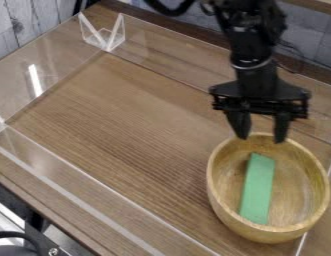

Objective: Move green object from inside the wooden bowl to the table next to it

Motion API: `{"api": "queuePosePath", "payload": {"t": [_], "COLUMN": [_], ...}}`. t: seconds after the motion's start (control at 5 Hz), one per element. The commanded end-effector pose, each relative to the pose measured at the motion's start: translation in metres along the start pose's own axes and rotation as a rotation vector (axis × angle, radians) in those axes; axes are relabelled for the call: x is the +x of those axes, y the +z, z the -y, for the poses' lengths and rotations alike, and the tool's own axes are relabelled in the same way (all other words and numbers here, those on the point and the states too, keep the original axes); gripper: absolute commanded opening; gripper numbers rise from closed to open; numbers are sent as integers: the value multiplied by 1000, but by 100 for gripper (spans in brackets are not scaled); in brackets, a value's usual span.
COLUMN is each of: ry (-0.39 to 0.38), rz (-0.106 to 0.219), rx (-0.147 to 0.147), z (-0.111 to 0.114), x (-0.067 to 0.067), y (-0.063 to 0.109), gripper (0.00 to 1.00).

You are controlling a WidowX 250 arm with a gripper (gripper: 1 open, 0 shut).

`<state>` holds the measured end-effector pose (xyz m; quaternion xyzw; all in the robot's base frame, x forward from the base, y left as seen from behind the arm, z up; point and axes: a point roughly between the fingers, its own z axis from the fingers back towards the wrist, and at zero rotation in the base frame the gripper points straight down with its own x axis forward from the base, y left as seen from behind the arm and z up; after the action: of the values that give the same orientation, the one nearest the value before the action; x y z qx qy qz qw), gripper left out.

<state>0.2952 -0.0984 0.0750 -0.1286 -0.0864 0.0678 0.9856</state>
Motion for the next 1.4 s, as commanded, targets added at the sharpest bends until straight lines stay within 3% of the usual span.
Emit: {"api": "queuePosePath", "payload": {"t": [0.0,0.2,0.4,0.6,0.8,1.0,1.2], "ry": [-22,-38,-48,-14,20,-7,-36], "rz": [43,43,46,68,78,71,72], "rx": [-10,-6,-15,-16,-5,-3,-12], "z": [18,18,20,13,5,1,1], "x": [12,12,16,10,0,1,9], "y": [0,0,8,20,24,29,39], "gripper": [0,0,100,100,0,0,100]}}
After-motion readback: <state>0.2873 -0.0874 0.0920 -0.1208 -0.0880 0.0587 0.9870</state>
